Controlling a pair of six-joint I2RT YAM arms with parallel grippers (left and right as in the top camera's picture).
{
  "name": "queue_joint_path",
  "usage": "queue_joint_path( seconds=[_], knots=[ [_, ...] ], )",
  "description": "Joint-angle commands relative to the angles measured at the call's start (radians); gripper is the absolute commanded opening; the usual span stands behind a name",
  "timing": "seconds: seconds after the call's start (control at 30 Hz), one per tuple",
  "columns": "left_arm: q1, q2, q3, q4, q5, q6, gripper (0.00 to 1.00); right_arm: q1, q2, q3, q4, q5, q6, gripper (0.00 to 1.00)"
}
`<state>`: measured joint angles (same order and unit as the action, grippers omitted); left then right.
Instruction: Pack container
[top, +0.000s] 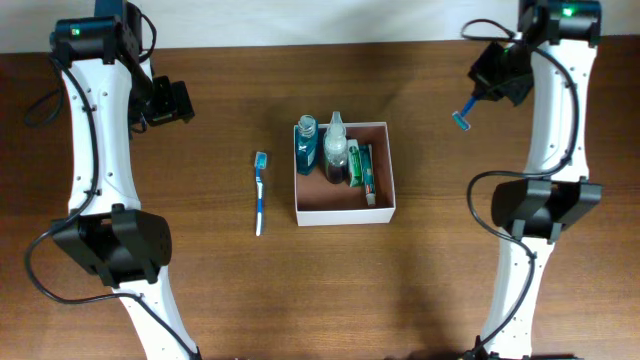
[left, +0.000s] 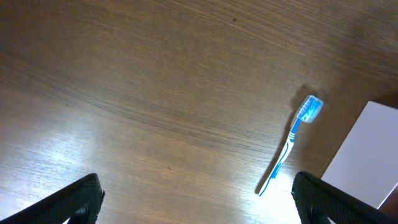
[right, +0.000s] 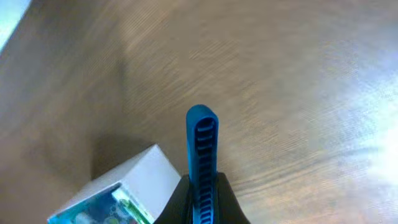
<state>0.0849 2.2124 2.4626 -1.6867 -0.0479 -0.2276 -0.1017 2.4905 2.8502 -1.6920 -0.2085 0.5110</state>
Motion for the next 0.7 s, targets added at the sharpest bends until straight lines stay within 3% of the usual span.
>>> queue_joint_path(
  seconds=[0.0,0.4,0.67],
  knots=[
    [0.003,-0.02,-0.007,-0.001,0.007,-0.002,0.99,0.071,-0.021,0.022,-0.007,-0.028,-0.176,0.04],
    [0.003,-0.02,-0.007,-0.001,0.007,-0.002,0.99,0.296,-0.026,0.021,-0.007,0.006,-0.312,0.04],
    [0.003,-0.02,-0.007,-0.001,0.007,-0.002,0.99,0.38,-0.026,-0.016,-0.007,0.075,-0.322,0.09]
  ],
)
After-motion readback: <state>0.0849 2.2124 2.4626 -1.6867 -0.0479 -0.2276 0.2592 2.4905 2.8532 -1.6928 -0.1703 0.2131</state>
